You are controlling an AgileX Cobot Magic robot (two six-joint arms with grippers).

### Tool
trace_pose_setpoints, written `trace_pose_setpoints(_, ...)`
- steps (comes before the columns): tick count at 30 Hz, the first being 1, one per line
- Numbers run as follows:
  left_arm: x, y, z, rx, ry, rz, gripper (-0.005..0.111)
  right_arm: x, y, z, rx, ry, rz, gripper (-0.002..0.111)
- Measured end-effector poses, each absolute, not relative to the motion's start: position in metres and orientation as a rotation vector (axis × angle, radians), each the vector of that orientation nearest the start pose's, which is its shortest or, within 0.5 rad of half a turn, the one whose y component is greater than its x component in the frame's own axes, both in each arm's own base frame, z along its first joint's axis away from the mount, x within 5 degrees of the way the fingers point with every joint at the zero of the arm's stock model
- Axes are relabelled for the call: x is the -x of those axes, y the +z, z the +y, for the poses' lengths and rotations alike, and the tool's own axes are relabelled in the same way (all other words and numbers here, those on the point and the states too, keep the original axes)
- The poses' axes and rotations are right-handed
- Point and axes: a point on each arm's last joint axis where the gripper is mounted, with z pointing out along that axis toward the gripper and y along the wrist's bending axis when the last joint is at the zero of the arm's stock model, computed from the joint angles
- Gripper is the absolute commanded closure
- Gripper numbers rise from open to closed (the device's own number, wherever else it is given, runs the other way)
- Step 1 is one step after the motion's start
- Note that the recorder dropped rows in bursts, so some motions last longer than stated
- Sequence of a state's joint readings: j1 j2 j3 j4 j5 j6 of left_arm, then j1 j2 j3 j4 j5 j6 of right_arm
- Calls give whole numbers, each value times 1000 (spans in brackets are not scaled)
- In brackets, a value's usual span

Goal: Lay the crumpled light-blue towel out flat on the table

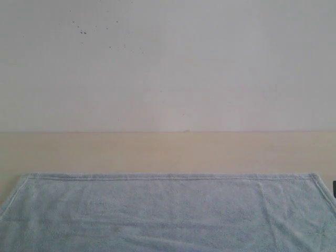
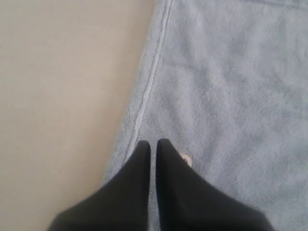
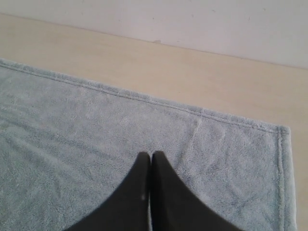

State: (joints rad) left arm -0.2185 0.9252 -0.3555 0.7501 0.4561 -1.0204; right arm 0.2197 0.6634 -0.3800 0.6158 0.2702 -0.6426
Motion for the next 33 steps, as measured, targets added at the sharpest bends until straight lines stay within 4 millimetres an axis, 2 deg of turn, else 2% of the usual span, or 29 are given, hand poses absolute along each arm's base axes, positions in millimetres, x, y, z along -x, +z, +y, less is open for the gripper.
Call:
trace_pose_setpoints(5, -132, 243, -2, 257, 13, 2118, 103, -114, 276, 40, 352, 263, 1857, 108)
trace_pose_setpoints(9, -120, 255, 0, 272, -30, 2026, 103, -95, 289, 36, 332, 280, 1742, 108)
trace_pose_setpoints(15, -108, 264, 2, 289, -71, 1950, 103, -66, 300, 33, 340, 322, 1617, 108)
trace_pose_setpoints(23, -96, 272, 5, 307, -117, 1870, 103, -25, 301, 31, 412, 368, 1503, 108)
trace_pose_setpoints(27, -94, 273, 5, 309, -123, 1860, 103, -14, 299, 31, 405, 410, 1482, 108)
trace_pose_setpoints(33, -94, 273, 5, 308, -120, 1861, 103, -10, 292, 35, 412, 496, 1566, 108)
